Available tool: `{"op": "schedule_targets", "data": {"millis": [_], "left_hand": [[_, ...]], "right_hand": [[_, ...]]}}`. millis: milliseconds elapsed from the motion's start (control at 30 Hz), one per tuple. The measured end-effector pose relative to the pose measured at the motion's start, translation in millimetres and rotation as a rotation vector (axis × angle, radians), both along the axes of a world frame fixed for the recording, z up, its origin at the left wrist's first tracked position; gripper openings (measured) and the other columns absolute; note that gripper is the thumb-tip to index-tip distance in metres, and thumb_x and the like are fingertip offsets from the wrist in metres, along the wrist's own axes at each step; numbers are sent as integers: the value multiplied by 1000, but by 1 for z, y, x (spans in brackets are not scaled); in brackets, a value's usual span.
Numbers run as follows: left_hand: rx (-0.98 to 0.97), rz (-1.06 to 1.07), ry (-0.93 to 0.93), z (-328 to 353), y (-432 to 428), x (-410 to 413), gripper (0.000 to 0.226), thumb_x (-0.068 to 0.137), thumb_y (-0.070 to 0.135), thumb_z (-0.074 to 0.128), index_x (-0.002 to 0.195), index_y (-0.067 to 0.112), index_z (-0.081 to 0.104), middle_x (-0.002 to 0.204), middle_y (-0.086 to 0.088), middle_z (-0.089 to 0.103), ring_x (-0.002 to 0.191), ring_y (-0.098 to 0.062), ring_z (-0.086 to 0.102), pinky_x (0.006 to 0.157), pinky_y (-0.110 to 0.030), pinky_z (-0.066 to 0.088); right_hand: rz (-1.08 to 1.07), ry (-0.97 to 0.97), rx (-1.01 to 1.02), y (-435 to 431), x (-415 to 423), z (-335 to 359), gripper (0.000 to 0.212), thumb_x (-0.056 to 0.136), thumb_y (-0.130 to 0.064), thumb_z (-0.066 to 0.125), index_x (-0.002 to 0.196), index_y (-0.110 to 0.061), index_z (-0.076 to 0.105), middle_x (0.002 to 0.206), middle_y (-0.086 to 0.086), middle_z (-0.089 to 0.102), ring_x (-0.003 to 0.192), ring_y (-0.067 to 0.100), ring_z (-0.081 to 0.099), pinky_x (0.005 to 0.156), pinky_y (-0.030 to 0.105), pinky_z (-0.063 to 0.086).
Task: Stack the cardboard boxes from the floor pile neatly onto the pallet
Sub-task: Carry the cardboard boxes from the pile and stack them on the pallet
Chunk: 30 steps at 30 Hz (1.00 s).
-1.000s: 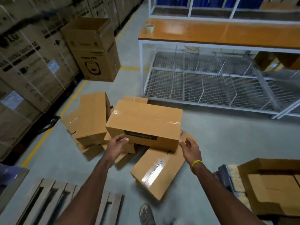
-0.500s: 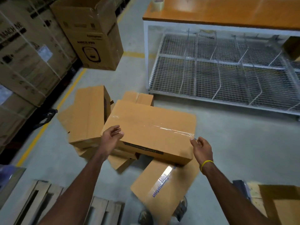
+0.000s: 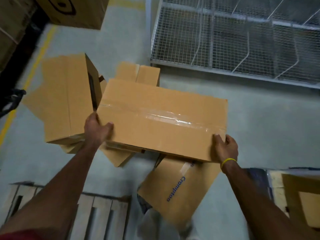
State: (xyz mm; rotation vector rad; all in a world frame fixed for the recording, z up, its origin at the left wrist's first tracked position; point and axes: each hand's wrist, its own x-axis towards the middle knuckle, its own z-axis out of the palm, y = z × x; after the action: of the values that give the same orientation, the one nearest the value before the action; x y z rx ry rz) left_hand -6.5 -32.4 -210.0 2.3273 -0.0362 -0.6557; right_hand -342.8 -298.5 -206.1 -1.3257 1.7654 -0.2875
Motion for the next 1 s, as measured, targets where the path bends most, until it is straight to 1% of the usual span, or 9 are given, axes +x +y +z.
{"op": "schedule_targets", "data": {"millis": [67,133,233,400,467,567,667,833,1000], "left_hand": [[17,-39,87,-9,6,11,80,77,35,88,144,19,49,139,-7,61,127,-34,58,104,-61,51],[11,-49,159,-11,12,22,101,62,42,97,146,21,45,139,-6,60,126,-34,58,105,-60,50],[7,-50,209,-3,22,31,117,49,39,103,147,21,42,139,-4,59,126,-31,57,107,-58,50],[-25,50,176,33,50,28,111,58,23,102,150,13,40,140,-7,57,127,-29,54,110,-46,47],[-62,122,179,53,73,18,110,59,20,102,150,12,40,137,-6,57,122,-25,54,108,-41,47],[-104,210,155,82,112,-4,108,60,19,101,149,11,42,130,-4,58,113,-21,54,101,-38,48],[-135,310,116,110,161,-37,103,59,22,102,145,14,47,126,-3,59,110,-23,56,98,-40,51],[-176,488,50,146,251,-126,104,60,24,102,147,13,46,126,-2,57,113,-26,58,99,-43,51],[-199,704,-1,168,339,-251,107,59,23,102,148,11,45,134,-6,59,117,-28,59,99,-45,52]], "right_hand": [[-26,46,34,3,2,-4,57,87,-56,64,127,-17,66,128,10,66,119,36,59,104,40,43],[-52,73,51,5,6,-6,61,87,-58,65,131,-16,64,135,10,63,125,37,56,109,41,40],[-33,99,54,7,12,3,61,85,-61,67,129,-18,66,137,9,62,126,36,55,110,43,40],[65,126,33,12,29,42,66,85,-61,68,131,-14,65,137,13,62,127,37,54,110,44,40],[122,124,22,17,37,64,65,85,-60,69,130,-14,66,134,13,64,124,37,56,107,43,41],[233,119,-24,24,48,92,60,83,-63,69,119,-15,72,121,13,70,109,34,62,94,39,46],[354,95,-63,38,58,117,56,82,-64,68,109,-16,74,110,11,73,91,28,59,83,36,45],[583,56,-83,79,62,145,61,81,-67,68,111,-15,74,108,12,72,98,33,63,88,40,49],[820,24,-103,144,43,167,59,82,-63,69,112,-12,75,108,13,73,92,30,62,85,35,48]]}}
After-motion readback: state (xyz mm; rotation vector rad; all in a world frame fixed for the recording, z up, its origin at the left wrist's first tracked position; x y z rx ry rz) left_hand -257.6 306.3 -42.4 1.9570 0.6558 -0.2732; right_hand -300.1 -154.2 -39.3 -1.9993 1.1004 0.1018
